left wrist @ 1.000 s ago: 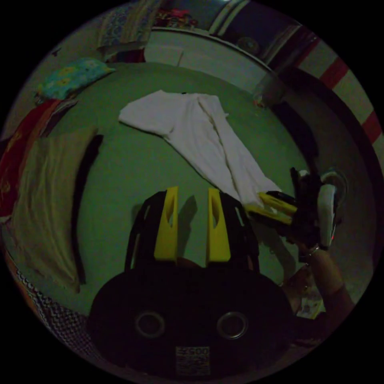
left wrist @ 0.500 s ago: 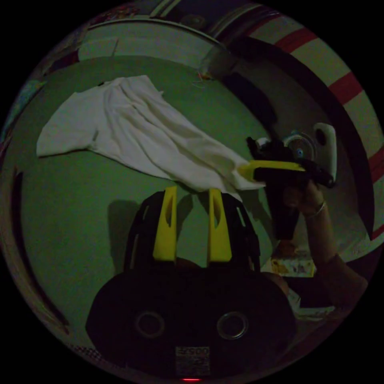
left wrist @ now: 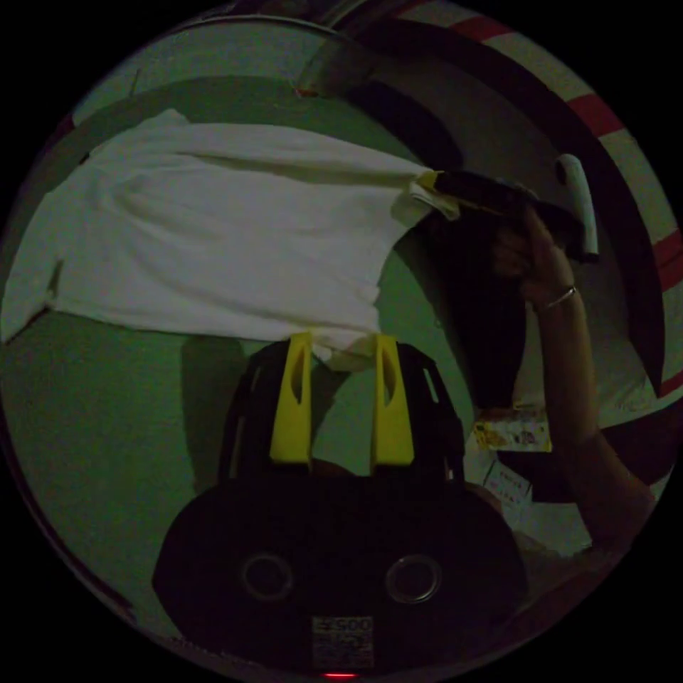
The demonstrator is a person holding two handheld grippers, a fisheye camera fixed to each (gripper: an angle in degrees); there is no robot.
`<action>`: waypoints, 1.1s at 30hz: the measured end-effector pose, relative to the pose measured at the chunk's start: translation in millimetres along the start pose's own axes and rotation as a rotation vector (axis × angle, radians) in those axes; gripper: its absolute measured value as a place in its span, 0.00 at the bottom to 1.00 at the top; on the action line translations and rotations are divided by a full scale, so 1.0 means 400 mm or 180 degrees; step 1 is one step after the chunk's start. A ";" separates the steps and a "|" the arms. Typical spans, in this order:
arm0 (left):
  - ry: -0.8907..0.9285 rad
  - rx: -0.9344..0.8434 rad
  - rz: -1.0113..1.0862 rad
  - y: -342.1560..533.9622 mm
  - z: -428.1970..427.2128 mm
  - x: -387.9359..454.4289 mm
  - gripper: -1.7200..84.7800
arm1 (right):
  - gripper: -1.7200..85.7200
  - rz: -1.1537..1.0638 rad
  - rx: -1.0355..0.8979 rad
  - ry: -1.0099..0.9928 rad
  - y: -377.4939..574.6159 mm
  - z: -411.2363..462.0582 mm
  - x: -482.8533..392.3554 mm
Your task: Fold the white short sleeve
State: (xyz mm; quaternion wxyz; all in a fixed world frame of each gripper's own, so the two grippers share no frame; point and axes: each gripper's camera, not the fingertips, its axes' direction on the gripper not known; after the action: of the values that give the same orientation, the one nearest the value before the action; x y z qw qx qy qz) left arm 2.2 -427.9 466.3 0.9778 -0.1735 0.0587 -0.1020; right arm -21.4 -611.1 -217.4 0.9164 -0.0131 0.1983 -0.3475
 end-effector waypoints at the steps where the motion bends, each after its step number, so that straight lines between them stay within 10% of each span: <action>1: -0.0135 0.0011 0.0004 0.001 -0.001 0.007 0.13 | 0.01 -0.0020 -0.0003 0.0029 0.011 -0.003 0.007; 18: -0.0395 0.0927 -0.0446 0.411 -0.553 -0.062 0.04 | 0.01 -0.0854 -0.0241 0.0068 0.250 -0.304 -0.065; 33: 0.0188 0.0241 -0.0872 0.983 -0.665 -0.089 0.06 | 0.03 -0.0713 -0.1241 -0.0395 0.822 -0.304 0.028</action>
State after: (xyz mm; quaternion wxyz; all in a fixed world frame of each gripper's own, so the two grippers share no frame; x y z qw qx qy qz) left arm -2.1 -145.7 83.0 0.9584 -0.1399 0.0594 -0.2417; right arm 148.6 -355.1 -386.6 0.8627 -0.2331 0.2022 -0.4007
